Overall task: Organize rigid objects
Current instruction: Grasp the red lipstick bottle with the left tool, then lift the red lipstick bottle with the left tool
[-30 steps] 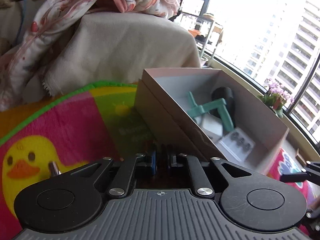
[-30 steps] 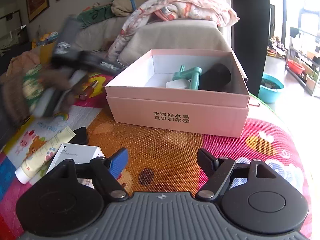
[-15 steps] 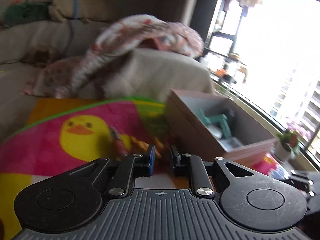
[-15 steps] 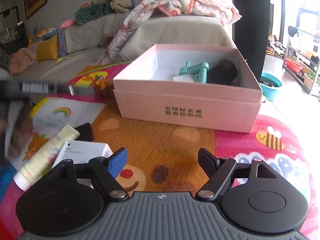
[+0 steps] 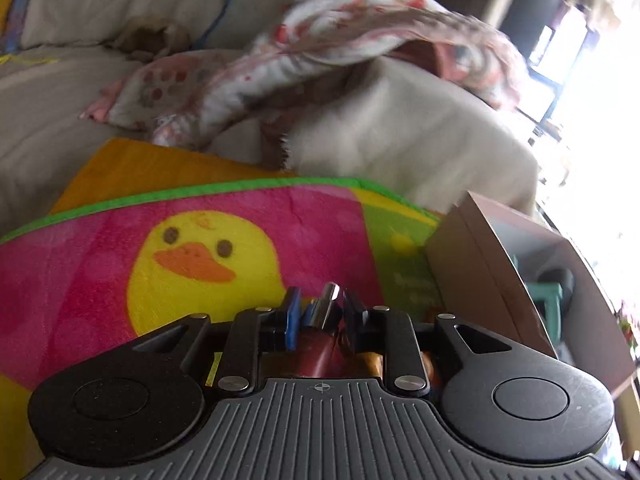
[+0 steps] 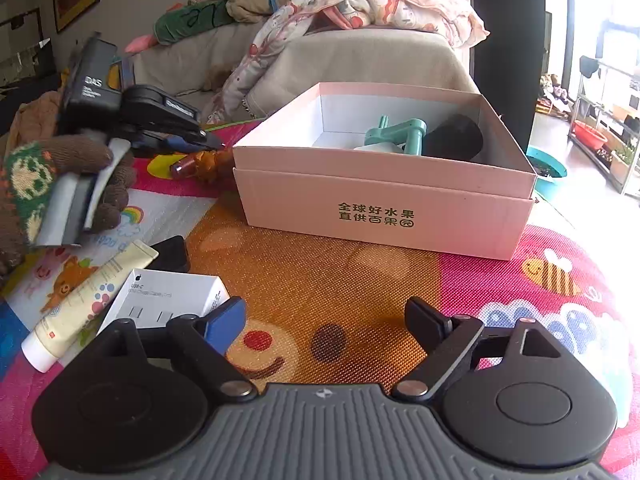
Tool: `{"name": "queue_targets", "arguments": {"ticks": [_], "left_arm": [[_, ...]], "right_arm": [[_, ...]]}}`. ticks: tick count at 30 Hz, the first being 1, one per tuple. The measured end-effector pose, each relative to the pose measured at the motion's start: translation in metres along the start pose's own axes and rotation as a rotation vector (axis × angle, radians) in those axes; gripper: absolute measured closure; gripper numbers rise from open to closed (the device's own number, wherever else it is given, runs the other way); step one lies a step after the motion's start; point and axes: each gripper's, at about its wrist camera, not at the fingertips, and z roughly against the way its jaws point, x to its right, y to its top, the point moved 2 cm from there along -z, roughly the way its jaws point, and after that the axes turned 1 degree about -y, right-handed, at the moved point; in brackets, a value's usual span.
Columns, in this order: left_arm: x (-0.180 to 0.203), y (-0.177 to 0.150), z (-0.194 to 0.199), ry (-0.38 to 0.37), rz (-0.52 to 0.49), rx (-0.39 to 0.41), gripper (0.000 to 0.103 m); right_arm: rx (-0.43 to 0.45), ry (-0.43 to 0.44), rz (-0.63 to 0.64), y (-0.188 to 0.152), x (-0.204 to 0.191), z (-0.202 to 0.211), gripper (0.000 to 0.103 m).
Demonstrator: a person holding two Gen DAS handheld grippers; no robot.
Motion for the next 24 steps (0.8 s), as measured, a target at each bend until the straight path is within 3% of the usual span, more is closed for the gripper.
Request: {"name": "queue_targets", "arguments": {"ticks": [8, 14, 16, 20, 24], "left_arm": [[0.018, -0.051, 0.047, -0.149, -0.111, -0.063, 0.080], [0.035, -0.075, 0.073, -0.230, -0.252, -0.121, 0.078], [0.034, -0.074, 0.078, -0.260, -0.224, -0.121, 0.077], [0.028, -0.060, 0.085, -0.252, -0.124, -0.037, 0.078], [0.034, -0.057, 0.080, -0.257, -0.108, -0.045, 0.077]], "right_arm": [[0.004, 0.011, -0.011, 0.000, 0.002, 0.001, 0.015], [-0.001, -0.005, 0.000, 0.000, -0.001, 0.000, 0.015], [-0.001, -0.012, 0.004, 0.000, -0.002, 0.000, 0.015], [-0.001, -0.019, 0.002, 0.000, -0.001, 0.000, 0.015], [-0.002, -0.018, 0.001, 0.001, -0.001, 0.000, 0.015]]}}
